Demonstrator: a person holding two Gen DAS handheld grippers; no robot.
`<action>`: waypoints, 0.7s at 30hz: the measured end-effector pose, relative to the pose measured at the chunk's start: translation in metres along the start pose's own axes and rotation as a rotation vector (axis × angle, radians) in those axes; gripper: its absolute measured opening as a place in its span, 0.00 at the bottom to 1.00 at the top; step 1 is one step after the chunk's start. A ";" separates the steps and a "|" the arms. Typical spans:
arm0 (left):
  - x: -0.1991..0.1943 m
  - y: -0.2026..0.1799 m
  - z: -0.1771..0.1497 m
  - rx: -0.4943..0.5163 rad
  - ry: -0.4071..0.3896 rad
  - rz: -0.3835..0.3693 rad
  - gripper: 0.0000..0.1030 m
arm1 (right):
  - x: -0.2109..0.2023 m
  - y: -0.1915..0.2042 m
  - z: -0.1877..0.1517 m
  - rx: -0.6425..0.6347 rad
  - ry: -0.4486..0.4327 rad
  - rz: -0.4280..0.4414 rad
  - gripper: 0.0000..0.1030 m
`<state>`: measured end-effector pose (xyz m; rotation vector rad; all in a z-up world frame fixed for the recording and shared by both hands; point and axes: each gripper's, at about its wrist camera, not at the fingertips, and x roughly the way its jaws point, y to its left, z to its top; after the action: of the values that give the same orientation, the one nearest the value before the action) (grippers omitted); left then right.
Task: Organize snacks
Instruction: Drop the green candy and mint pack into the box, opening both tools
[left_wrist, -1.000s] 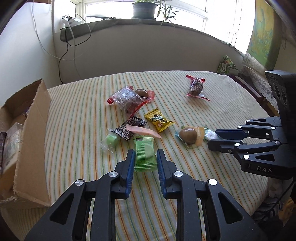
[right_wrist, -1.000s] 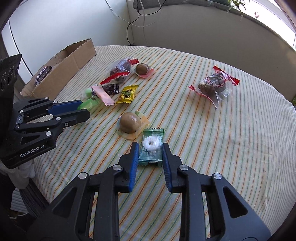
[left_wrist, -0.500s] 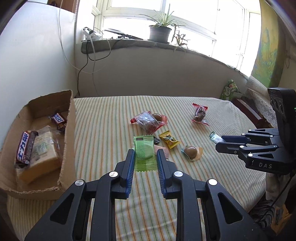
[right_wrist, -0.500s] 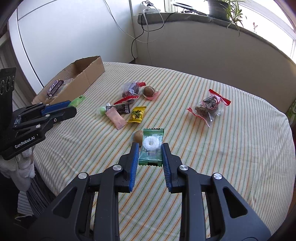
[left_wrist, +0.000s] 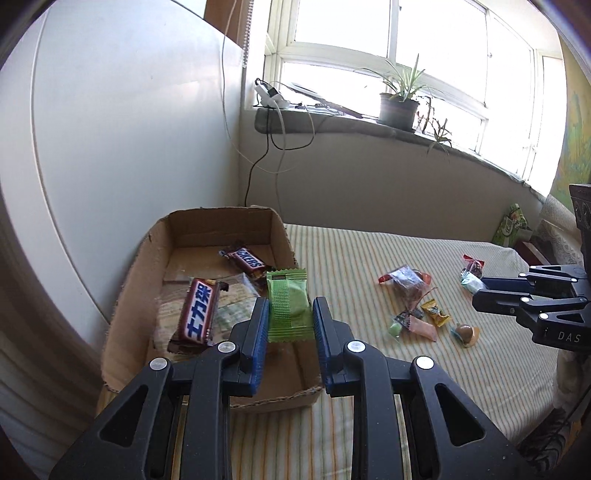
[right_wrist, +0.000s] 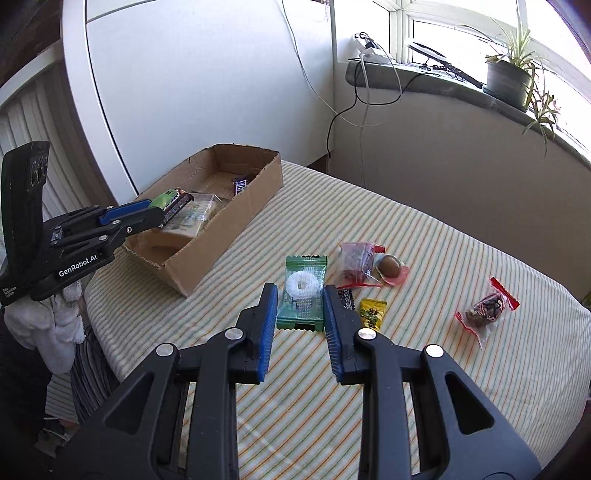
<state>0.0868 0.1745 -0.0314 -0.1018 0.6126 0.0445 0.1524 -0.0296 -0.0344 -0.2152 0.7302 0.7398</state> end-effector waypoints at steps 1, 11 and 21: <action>-0.001 0.005 0.002 0.000 -0.004 0.013 0.22 | 0.003 0.006 0.003 -0.004 0.002 0.015 0.25; 0.008 0.044 0.014 -0.021 -0.023 0.090 0.21 | 0.031 0.062 0.033 -0.080 -0.004 0.090 0.25; 0.024 0.060 0.022 -0.042 -0.021 0.100 0.21 | 0.077 0.110 0.050 -0.124 0.033 0.170 0.25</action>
<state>0.1142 0.2371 -0.0323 -0.1110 0.5959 0.1551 0.1432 0.1139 -0.0418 -0.2810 0.7407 0.9467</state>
